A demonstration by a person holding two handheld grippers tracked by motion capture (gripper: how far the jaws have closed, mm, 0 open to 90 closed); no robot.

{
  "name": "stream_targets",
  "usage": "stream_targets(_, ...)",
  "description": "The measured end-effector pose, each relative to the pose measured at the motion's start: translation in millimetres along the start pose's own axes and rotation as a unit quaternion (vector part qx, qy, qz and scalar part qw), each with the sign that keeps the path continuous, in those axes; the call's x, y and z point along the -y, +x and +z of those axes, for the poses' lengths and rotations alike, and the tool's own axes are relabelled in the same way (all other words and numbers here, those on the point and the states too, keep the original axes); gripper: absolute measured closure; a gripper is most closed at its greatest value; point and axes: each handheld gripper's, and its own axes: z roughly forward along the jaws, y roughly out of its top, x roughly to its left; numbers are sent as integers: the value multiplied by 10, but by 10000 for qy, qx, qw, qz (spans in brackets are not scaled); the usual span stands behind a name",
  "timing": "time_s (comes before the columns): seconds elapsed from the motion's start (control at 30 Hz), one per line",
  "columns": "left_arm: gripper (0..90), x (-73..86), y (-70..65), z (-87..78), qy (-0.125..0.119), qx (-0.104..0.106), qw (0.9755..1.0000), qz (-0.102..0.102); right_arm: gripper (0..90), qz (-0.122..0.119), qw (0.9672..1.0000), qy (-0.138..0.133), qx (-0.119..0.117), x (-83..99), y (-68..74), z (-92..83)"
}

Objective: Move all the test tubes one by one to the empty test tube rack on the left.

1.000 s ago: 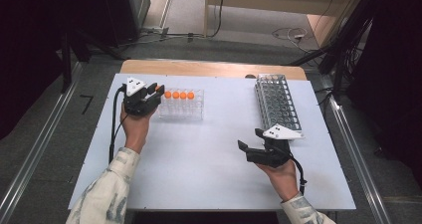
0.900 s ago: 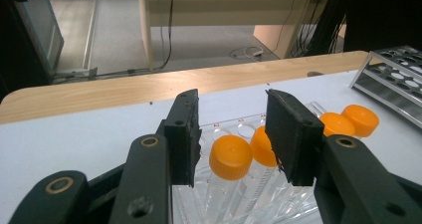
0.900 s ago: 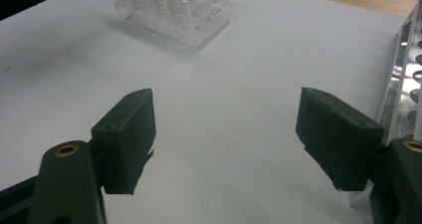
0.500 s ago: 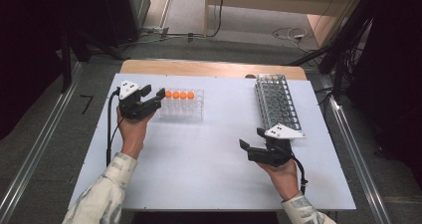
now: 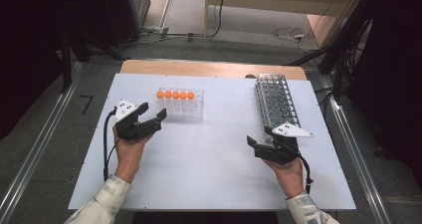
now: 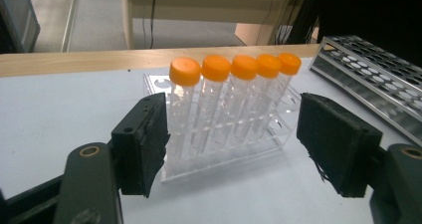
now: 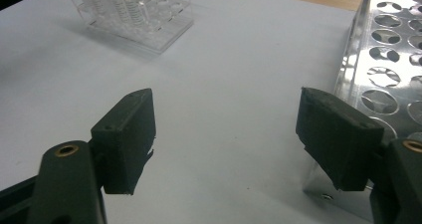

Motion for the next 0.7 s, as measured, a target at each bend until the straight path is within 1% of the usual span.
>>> stream_targets(0.1, 257, 42, -35, -63, 68, 64, 10000, 18, 222, 37, 10000, -28, 38, 9, -39, -23)
stream_targets(0.2, 239, 108, -77, -143, 127, 129, 9998, 100, 222, 51, 9999, -63, 117, 24, -86, -64)
stream_targets(0.3, 233, 164, -98, -214, 183, 136, 9996, 166, 222, 116, 9997, -85, 191, 50, -145, -112)
stream_targets(0.4, 226, 204, -113, -283, 187, 135, 9996, 187, 222, 144, 9995, -101, 272, 75, -198, -146)
stream_targets(0.57, 225, 259, -131, -326, 237, 147, 9993, 257, 222, 181, 9991, -110, 354, 103, -249, -202)
stream_targets(0.7, 224, 287, -130, -345, 259, 112, 9993, 249, 222, 192, 9990, -110, 391, 120, -275, -224)
